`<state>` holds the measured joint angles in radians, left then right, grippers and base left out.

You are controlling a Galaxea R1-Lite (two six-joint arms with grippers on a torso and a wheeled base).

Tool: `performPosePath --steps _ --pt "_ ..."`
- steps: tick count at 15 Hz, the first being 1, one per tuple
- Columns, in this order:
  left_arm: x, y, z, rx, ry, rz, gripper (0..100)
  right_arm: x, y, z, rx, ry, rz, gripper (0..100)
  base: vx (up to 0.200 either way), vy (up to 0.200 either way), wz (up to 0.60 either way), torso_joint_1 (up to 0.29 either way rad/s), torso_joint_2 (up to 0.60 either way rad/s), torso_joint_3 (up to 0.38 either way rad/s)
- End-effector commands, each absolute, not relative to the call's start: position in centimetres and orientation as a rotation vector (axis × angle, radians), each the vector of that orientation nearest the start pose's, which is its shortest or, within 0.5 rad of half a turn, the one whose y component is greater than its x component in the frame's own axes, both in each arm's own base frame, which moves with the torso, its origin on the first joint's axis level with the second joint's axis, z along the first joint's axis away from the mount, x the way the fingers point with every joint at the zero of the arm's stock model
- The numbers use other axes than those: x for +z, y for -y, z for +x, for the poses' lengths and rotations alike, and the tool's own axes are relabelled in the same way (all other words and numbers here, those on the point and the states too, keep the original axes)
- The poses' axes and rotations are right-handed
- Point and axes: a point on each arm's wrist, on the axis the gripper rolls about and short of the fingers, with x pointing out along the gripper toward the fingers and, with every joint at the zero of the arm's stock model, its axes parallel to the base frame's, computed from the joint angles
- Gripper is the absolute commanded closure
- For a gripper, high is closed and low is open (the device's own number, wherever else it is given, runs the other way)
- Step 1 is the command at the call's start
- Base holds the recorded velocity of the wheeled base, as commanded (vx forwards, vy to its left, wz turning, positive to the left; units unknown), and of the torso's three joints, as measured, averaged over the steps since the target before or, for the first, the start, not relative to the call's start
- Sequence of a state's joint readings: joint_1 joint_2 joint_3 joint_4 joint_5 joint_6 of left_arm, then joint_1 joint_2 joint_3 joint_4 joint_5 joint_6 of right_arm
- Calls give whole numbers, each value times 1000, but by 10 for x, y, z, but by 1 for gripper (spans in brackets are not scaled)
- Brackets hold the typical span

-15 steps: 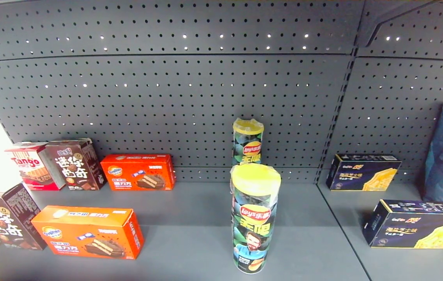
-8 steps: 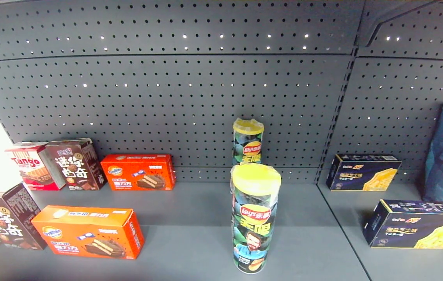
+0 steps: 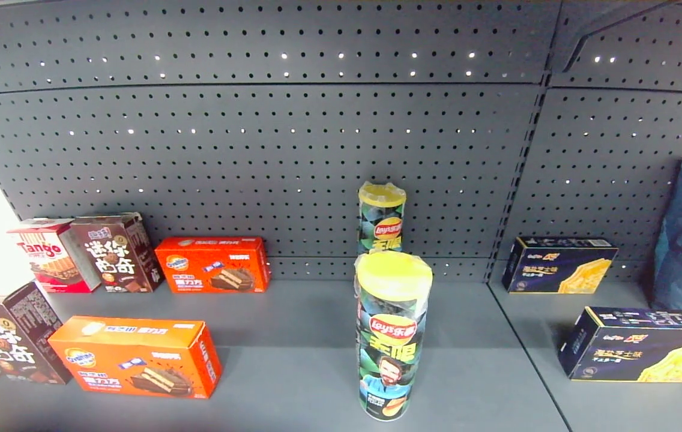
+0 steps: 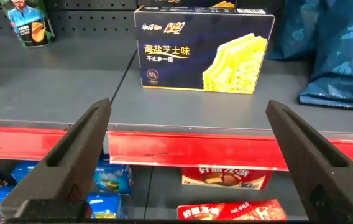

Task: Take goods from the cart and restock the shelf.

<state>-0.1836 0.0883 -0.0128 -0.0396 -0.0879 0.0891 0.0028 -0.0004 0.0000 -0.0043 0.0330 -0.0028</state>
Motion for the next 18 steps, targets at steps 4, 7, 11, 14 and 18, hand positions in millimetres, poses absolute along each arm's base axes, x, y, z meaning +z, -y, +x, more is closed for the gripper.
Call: performPosePath --steps 4,7,11,14,18 --pt "82 1 -17 -375 -33 27 0 76 -1 -23 37 5 -3 0 0 0 0 0 0 0" --pt "77 -2 -16 -214 -102 60 0 76 -1 -23 35 5 -3 0 0 0 0 0 0 0" --pt "77 0 -17 -327 -87 52 0 76 -1 -23 35 5 -3 0 0 0 0 0 0 0" --pt "78 0 -17 -327 -86 48 0 76 -1 -23 35 5 -3 0 0 0 0 0 0 0" --pt "78 3 -16 -100 -85 37 0 76 -1 -23 35 5 -3 0 0 0 0 0 0 0"
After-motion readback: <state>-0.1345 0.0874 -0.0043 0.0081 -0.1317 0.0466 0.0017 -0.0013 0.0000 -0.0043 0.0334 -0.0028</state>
